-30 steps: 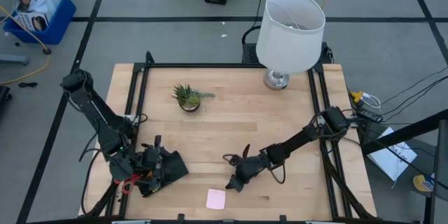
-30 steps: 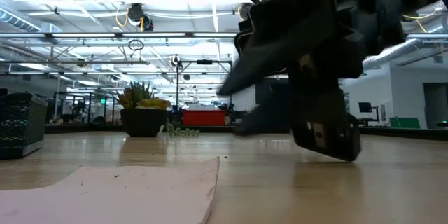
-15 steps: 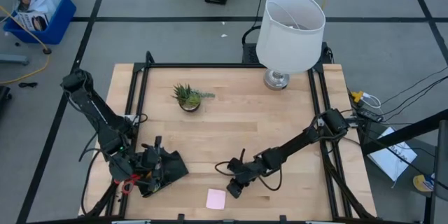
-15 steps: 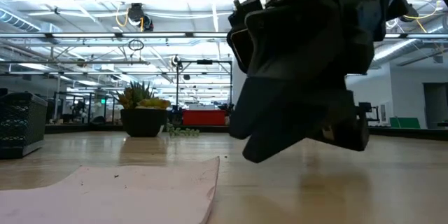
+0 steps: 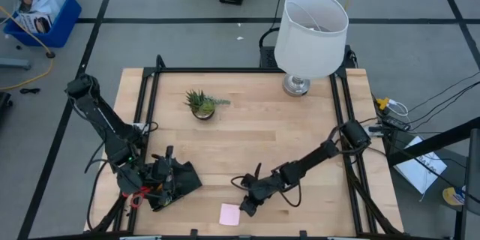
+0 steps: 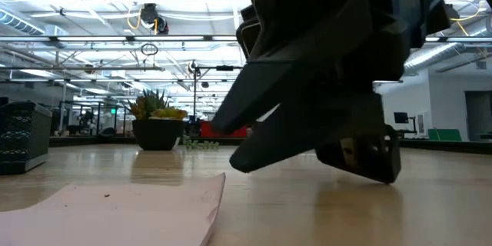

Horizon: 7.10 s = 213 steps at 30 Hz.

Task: Pick and place office supplies into organizer
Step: Put the sticky notes into the right section of the desk organizer

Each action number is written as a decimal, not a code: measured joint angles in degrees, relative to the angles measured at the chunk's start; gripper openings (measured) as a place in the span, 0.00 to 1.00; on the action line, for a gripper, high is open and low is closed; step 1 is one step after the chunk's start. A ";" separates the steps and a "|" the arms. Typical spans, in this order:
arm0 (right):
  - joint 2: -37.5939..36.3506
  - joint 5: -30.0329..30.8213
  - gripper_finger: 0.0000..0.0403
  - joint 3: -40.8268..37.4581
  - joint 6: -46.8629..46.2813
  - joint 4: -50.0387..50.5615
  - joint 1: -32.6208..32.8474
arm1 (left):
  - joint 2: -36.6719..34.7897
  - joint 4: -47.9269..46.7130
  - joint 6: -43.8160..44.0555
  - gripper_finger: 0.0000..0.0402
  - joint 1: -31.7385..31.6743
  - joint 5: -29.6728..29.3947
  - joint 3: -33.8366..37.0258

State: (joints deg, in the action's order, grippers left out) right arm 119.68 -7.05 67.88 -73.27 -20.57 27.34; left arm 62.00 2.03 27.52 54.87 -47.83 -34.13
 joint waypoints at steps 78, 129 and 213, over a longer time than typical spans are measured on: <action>0.85 3.98 0.00 10.46 18.37 32.05 -4.51 | 1.77 1.96 -0.25 0.44 -2.29 7.30 0.02; -22.80 3.36 0.69 -20.31 19.11 19.78 -13.54 | 1.75 -0.38 3.00 0.44 -2.29 6.43 0.81; -14.18 -0.80 0.00 -24.19 19.43 -9.29 -8.57 | 1.75 4.74 -0.72 0.44 -2.18 6.32 0.87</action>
State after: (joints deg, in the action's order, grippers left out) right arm 105.50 -7.85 43.69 -53.84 -29.86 18.77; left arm 63.75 6.77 26.80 52.69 -41.52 -33.26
